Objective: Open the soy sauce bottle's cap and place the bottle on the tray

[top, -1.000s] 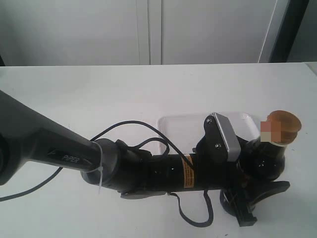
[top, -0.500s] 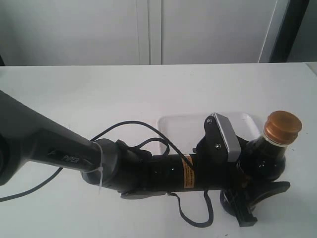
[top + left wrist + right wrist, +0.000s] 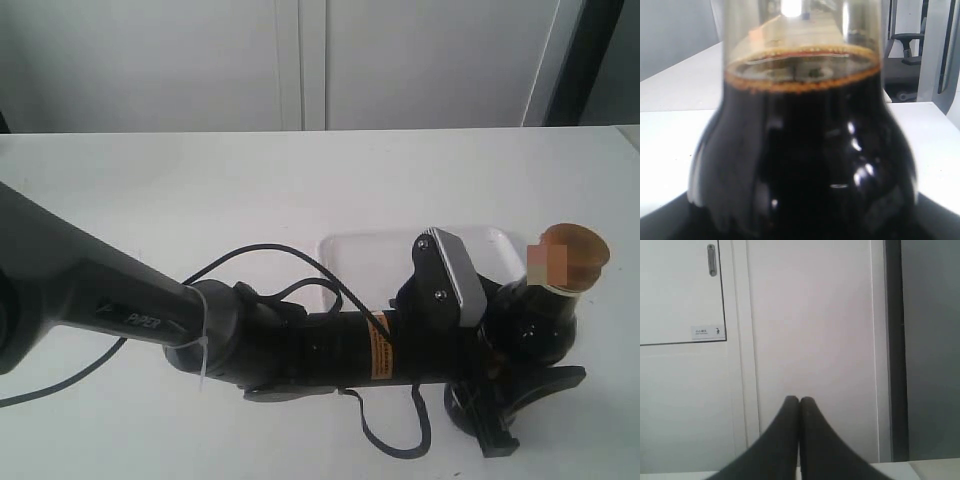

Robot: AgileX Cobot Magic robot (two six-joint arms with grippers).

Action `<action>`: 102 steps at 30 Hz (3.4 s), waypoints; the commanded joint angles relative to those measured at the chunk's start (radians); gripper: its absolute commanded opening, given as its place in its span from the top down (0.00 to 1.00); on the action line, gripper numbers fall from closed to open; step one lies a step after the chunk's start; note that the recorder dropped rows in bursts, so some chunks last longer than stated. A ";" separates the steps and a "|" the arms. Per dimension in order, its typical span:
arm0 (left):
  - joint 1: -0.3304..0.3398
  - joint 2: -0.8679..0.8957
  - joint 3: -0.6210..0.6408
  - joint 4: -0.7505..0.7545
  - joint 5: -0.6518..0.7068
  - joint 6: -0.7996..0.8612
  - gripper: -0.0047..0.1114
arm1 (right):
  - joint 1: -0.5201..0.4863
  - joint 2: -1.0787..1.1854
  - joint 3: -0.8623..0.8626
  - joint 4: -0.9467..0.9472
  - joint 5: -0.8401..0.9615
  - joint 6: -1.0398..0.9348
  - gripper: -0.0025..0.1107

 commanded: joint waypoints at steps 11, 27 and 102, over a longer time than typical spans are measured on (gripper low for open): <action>-0.006 0.001 -0.004 0.017 -0.012 0.007 0.96 | 0.004 0.469 -0.138 0.000 -0.048 -0.252 0.98; -0.006 0.001 -0.004 0.017 -0.012 0.007 0.96 | 0.004 0.627 0.144 -0.217 -0.438 -0.590 0.98; -0.006 0.001 -0.004 0.017 -0.012 0.009 0.96 | 0.134 0.597 -0.223 -0.292 0.226 -0.400 0.98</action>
